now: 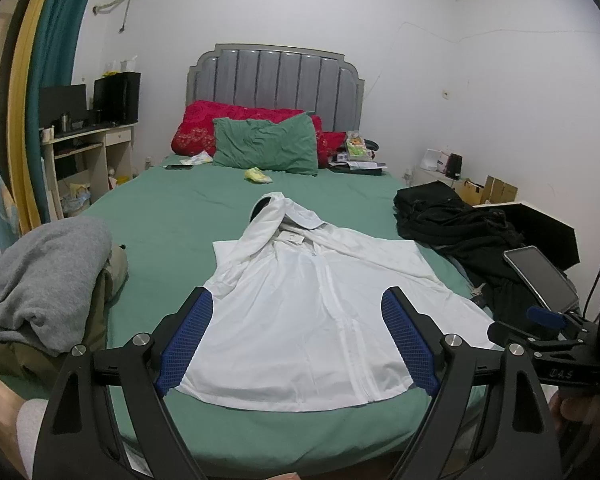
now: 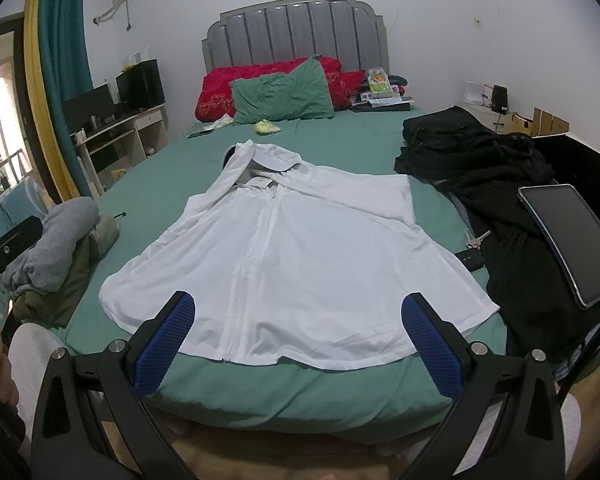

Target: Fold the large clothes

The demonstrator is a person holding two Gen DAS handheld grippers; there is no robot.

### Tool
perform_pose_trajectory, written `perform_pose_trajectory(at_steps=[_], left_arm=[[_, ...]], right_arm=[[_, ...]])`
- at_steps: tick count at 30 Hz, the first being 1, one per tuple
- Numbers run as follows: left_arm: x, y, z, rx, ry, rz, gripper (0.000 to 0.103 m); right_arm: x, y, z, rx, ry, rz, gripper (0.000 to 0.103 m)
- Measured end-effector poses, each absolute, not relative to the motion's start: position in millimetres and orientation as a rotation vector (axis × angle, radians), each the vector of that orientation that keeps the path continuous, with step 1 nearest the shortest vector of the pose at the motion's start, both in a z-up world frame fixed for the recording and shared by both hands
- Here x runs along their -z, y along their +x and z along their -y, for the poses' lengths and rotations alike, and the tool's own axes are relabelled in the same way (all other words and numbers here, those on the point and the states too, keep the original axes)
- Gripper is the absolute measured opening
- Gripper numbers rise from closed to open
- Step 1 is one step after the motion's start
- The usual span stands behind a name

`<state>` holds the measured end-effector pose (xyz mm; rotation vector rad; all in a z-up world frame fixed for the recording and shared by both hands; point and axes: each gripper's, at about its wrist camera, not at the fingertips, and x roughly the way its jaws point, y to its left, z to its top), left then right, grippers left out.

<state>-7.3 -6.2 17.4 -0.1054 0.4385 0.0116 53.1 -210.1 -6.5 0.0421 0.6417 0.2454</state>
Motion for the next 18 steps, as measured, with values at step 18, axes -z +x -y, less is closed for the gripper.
perform_pose_trajectory(at_steps=[18], left_arm=[[-10.6,105.5,-25.1,0.052,-0.101,-0.5,0.089]], right_arm=[[31.7,151.0,202.7,-0.225,-0.016,-0.705,0.102]])
